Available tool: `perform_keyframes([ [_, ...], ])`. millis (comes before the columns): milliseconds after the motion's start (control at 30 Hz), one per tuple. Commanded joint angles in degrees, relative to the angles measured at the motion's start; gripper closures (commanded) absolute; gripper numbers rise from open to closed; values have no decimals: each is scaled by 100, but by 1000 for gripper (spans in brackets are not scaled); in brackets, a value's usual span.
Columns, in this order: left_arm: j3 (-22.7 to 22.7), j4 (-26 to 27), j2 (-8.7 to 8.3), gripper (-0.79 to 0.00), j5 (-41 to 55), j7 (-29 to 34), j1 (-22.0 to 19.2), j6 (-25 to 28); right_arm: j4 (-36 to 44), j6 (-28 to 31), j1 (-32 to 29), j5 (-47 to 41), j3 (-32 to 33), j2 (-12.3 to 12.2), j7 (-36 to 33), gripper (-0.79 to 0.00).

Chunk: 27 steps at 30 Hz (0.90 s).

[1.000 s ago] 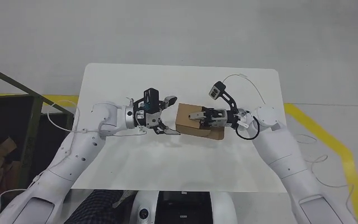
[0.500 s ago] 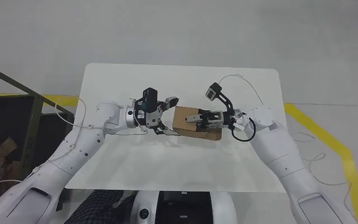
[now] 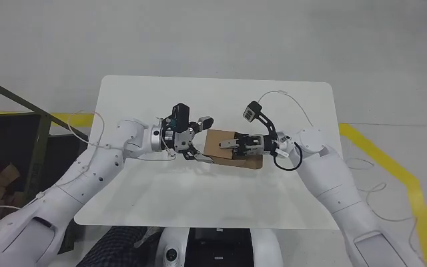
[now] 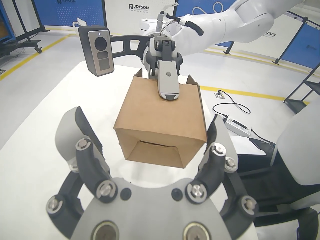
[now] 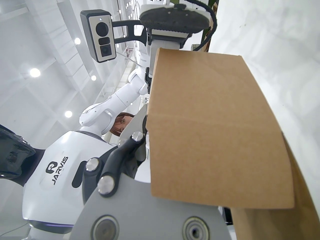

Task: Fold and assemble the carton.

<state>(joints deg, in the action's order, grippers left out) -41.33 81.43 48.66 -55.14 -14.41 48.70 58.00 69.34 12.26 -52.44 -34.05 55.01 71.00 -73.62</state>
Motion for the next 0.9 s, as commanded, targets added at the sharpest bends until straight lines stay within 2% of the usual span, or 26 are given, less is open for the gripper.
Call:
perform_keyframes([
  [0, 98, -4, -19, -785, 29, 41, -58, 0, 5, 12, -1, 8, -9, 3, -5, 0],
  [233, 401, -20, -79, -785, 128, 39, -249, 0, 5, 37, 8, 1, -26, 14, -23, 0],
  [433, 562, -62, -125, -671, 138, -103, -370, 0, -3, 53, 16, -1, -32, 20, -39, 0],
  [700, 729, -110, -165, -680, 163, -283, -461, 0, 7, 58, 23, 7, -52, 31, -44, 0],
  [867, 791, -128, -183, -637, 143, -386, -494, 0, -3, 61, 29, 4, -54, 36, -32, 0],
])
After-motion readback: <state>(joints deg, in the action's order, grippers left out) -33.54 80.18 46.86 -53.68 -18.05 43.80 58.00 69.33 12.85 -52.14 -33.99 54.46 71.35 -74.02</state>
